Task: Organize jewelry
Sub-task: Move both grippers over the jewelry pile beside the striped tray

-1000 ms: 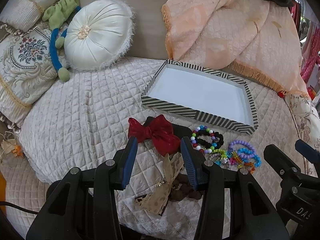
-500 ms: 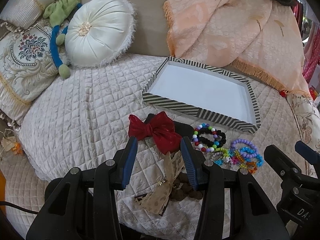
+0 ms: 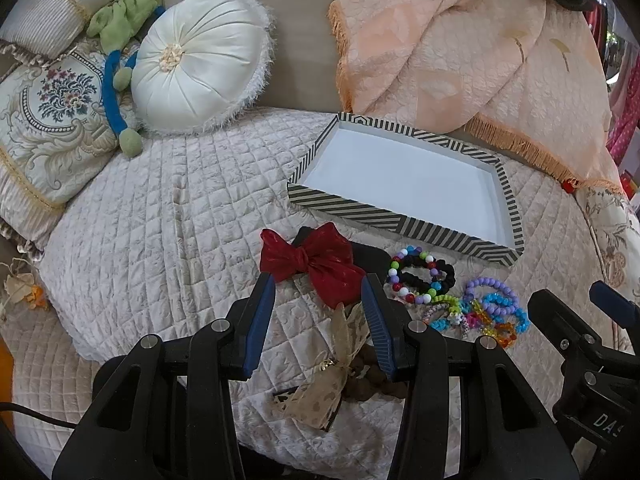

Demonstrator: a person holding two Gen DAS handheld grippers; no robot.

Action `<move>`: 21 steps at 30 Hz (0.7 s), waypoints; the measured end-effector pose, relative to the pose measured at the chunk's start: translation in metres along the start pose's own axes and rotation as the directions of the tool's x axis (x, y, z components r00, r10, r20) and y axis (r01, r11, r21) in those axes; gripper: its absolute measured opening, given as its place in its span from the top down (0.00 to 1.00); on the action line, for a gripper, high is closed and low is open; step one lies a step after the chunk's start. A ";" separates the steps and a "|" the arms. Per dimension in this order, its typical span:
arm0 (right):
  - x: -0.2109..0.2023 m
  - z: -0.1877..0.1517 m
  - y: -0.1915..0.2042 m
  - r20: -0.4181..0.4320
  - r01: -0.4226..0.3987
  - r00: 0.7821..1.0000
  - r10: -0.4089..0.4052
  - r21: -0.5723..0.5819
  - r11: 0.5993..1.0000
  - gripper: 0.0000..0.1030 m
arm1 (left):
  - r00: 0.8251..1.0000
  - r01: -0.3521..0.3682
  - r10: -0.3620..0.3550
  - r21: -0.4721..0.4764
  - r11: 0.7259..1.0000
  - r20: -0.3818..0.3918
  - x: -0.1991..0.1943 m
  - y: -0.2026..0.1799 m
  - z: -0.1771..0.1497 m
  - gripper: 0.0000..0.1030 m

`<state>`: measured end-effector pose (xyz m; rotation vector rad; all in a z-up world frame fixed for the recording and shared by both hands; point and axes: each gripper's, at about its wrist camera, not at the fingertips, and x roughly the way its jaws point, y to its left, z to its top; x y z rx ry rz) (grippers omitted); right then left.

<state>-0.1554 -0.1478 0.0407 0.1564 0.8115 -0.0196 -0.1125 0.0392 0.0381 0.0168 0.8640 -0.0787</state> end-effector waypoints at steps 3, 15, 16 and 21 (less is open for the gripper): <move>0.001 0.001 0.000 -0.002 -0.004 1.000 0.004 0.004 1.000 0.01 | 1.000 -0.001 0.001 0.000 1.000 0.001 0.000 0.001 0.000 0.57; 0.004 0.000 -0.002 -0.007 -0.004 1.000 0.004 0.006 1.000 0.01 | 1.000 0.002 -0.002 0.009 1.000 -0.015 0.005 -0.004 0.000 0.57; 0.005 0.000 -0.003 -0.010 -0.005 1.000 0.005 0.008 1.000 0.01 | 1.000 0.002 -0.002 0.009 1.000 -0.017 0.005 -0.005 -0.001 0.57; 0.005 -0.001 -0.003 -0.013 -0.008 1.000 0.008 0.008 1.000 0.01 | 1.000 -0.011 0.011 0.003 1.000 -0.006 0.006 -0.006 -0.002 0.57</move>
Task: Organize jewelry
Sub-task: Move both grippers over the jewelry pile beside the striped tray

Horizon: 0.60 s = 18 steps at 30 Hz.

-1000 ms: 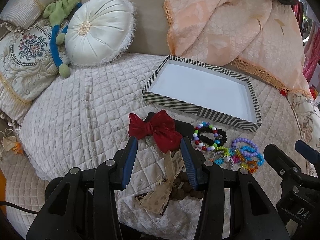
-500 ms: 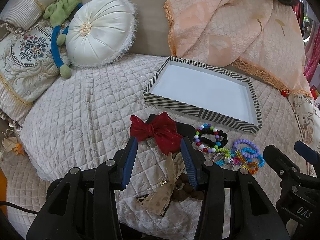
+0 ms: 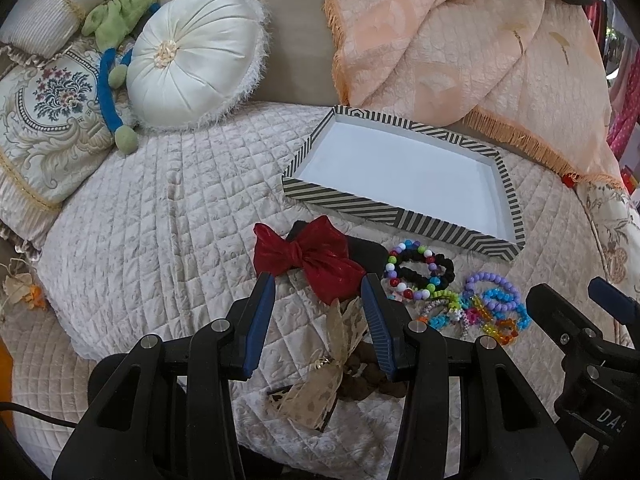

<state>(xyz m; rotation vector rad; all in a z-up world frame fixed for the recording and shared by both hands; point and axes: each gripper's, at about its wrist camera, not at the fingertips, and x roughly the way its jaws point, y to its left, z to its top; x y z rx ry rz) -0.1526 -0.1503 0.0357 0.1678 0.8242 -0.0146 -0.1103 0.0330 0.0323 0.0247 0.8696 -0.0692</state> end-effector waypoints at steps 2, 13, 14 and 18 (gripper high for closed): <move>0.000 0.000 0.000 0.001 0.001 1.000 -0.001 0.000 1.000 0.01 | 1.000 0.000 0.000 -0.001 1.000 0.000 0.000 0.000 0.000 0.57; -0.006 0.002 -0.002 0.016 -0.002 1.000 0.002 0.010 1.000 0.01 | 1.000 0.003 -0.003 0.003 1.000 0.015 -0.004 0.002 -0.001 0.57; -0.007 0.002 -0.003 0.017 -0.002 1.000 0.002 0.010 1.000 0.01 | 1.000 0.003 -0.003 0.002 1.000 0.015 -0.005 0.001 0.000 0.57; -0.008 0.001 -0.005 0.013 -0.003 1.000 0.003 0.013 1.000 0.01 | 1.000 0.003 -0.003 -0.003 1.000 0.008 -0.005 0.002 0.000 0.57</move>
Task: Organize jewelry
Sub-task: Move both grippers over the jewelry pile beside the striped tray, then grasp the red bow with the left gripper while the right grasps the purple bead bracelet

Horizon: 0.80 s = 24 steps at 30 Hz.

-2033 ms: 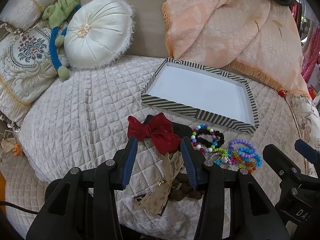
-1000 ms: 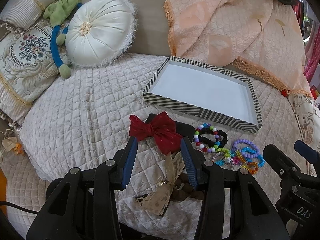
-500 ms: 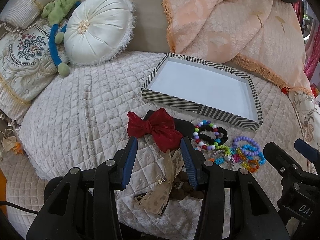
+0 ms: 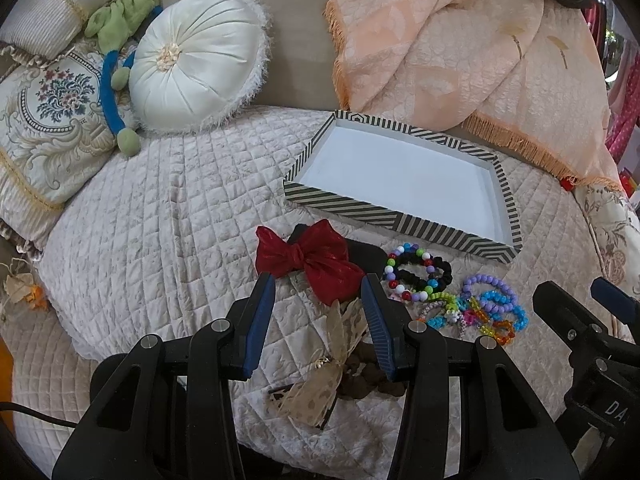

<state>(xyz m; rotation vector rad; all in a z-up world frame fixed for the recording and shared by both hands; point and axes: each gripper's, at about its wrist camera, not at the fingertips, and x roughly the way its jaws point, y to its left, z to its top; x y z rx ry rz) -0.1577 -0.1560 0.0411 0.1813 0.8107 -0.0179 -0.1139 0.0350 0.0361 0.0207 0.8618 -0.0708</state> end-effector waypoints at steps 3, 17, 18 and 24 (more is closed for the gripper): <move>0.000 0.000 -0.001 0.000 0.001 1.000 -0.001 0.001 1.000 0.01 | 1.000 -0.005 0.005 -0.003 1.000 0.000 -0.001 0.000 0.000 0.57; 0.028 -0.010 -0.024 -0.053 -0.033 0.998 0.031 -0.022 0.999 0.01 | 0.989 0.097 -0.111 -0.137 0.986 -0.095 0.023 0.050 0.017 0.57; 0.032 -0.011 -0.026 -0.060 -0.037 0.998 0.036 -0.020 0.999 0.02 | 0.987 0.103 -0.120 -0.156 0.982 -0.108 0.027 0.055 0.019 0.57; 0.051 -0.017 -0.037 -0.094 -0.077 0.993 0.075 -0.017 0.997 0.16 | 0.966 0.151 -0.191 -0.219 0.964 -0.175 0.049 0.070 0.024 0.54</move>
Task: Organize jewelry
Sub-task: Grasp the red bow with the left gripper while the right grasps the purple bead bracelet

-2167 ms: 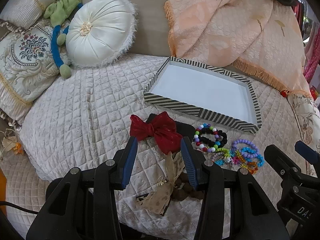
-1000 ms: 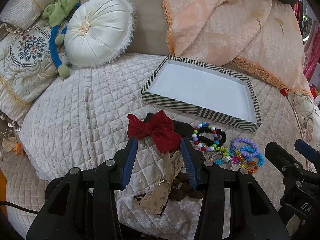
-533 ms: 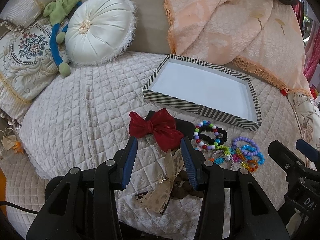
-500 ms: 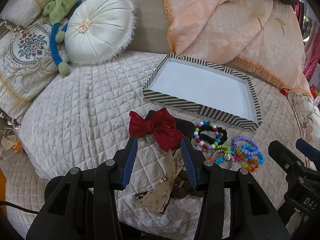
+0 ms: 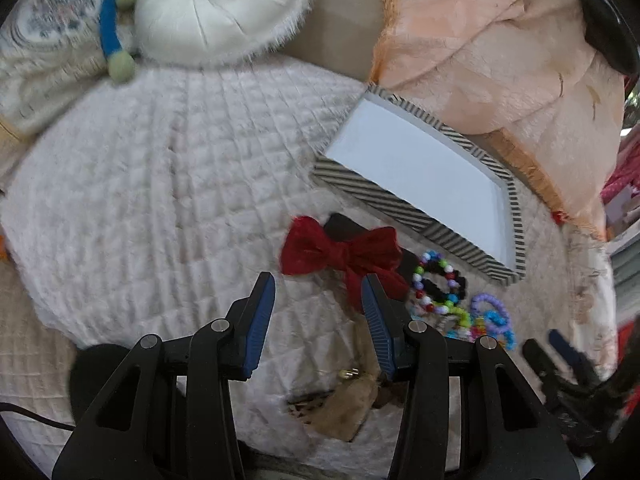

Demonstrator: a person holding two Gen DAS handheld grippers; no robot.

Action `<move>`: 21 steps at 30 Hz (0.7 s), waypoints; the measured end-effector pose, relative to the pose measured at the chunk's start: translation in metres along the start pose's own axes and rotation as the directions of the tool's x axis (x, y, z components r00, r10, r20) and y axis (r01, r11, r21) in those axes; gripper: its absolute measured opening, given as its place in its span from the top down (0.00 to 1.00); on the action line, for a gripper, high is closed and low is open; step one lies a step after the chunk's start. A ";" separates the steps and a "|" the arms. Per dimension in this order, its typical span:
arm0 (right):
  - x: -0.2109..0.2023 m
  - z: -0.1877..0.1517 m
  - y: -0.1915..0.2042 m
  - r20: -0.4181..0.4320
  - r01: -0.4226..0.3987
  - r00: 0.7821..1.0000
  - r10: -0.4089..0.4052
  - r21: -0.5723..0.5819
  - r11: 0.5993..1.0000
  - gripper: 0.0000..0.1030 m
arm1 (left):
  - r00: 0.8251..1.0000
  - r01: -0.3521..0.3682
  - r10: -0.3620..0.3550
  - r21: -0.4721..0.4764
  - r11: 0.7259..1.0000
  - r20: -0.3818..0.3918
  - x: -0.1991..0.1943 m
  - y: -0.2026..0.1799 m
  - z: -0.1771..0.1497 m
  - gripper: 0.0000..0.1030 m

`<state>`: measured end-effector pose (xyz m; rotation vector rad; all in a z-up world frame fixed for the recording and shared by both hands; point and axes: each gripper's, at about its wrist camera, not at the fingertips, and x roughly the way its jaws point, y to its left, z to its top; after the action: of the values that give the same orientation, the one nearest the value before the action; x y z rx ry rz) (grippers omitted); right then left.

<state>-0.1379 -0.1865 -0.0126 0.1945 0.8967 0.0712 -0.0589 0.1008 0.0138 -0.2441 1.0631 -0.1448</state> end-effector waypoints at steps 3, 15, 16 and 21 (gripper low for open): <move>0.007 -0.001 -0.010 -0.016 0.001 1.000 0.000 0.020 1.000 0.17 | 0.996 0.075 -0.077 -0.047 0.996 -0.038 0.012 0.001 0.002 0.40; 0.044 0.010 -0.053 -0.082 0.071 0.994 -0.070 0.000 0.997 0.36 | 0.990 0.078 -0.106 -0.261 0.962 -0.096 0.072 0.011 0.024 0.38; 0.053 0.012 -0.055 -0.097 0.067 0.993 -0.067 -0.007 0.998 0.38 | 0.990 0.071 -0.100 -0.260 0.963 -0.102 0.077 0.009 0.025 0.38; 0.081 0.015 -0.054 -0.142 0.034 0.989 -0.041 -0.054 0.998 0.51 | 0.990 0.038 -0.075 -0.286 0.958 -0.118 0.096 0.012 0.032 0.38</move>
<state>-0.0770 -0.2297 -0.0768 0.1254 1.0401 0.0737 0.0150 0.0941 -0.0557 -0.5303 1.2048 -0.0594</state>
